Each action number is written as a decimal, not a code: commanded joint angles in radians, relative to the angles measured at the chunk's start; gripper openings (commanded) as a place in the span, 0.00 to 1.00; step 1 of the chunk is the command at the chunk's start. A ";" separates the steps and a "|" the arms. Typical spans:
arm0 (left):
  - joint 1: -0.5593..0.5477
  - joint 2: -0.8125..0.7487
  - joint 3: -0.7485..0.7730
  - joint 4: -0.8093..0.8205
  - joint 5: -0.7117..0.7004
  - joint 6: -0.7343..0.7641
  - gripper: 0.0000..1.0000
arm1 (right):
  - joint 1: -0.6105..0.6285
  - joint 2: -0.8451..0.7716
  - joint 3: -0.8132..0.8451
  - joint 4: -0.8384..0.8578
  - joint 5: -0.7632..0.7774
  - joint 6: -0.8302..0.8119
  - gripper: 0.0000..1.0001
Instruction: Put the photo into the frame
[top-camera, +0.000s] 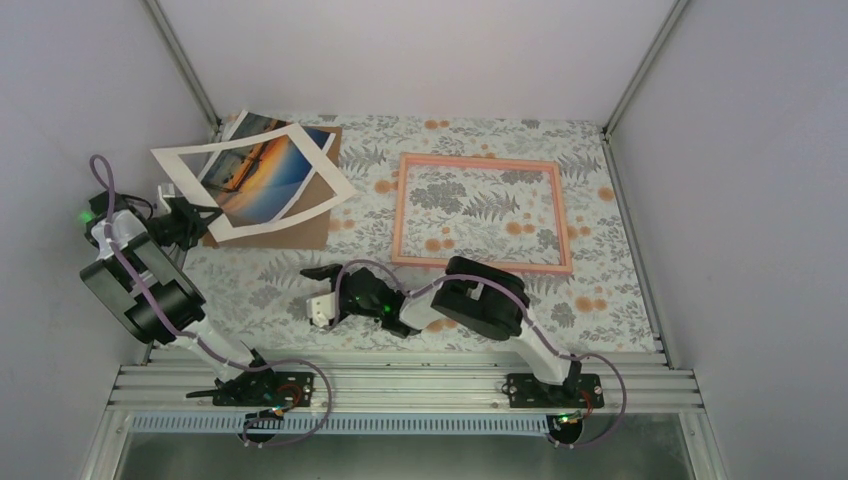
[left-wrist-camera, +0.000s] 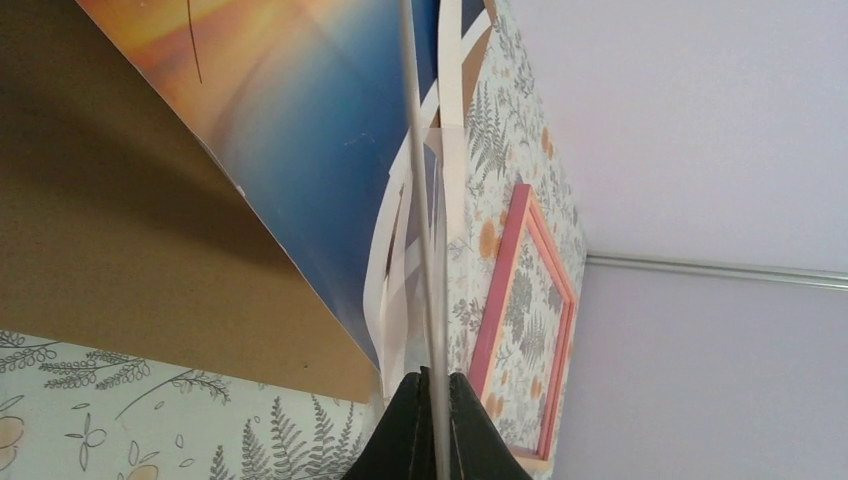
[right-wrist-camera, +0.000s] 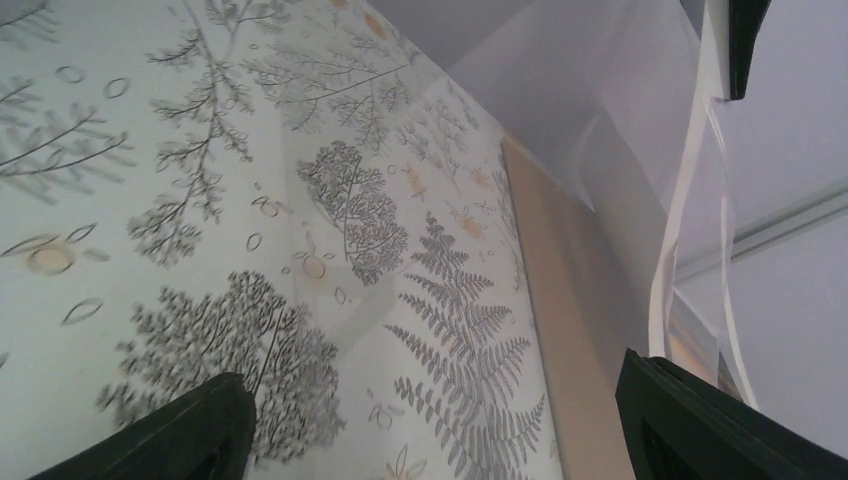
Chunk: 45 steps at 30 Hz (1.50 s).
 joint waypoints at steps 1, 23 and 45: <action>0.003 -0.034 -0.023 0.012 0.058 -0.028 0.02 | 0.020 0.060 0.054 0.047 0.101 -0.036 0.86; -0.001 -0.107 -0.074 0.001 -0.153 0.039 0.24 | 0.038 -0.019 -0.045 0.327 0.159 -0.071 0.03; 0.092 -0.243 0.103 -0.315 -0.240 0.290 1.00 | -0.010 -0.083 0.000 0.327 0.231 0.151 0.03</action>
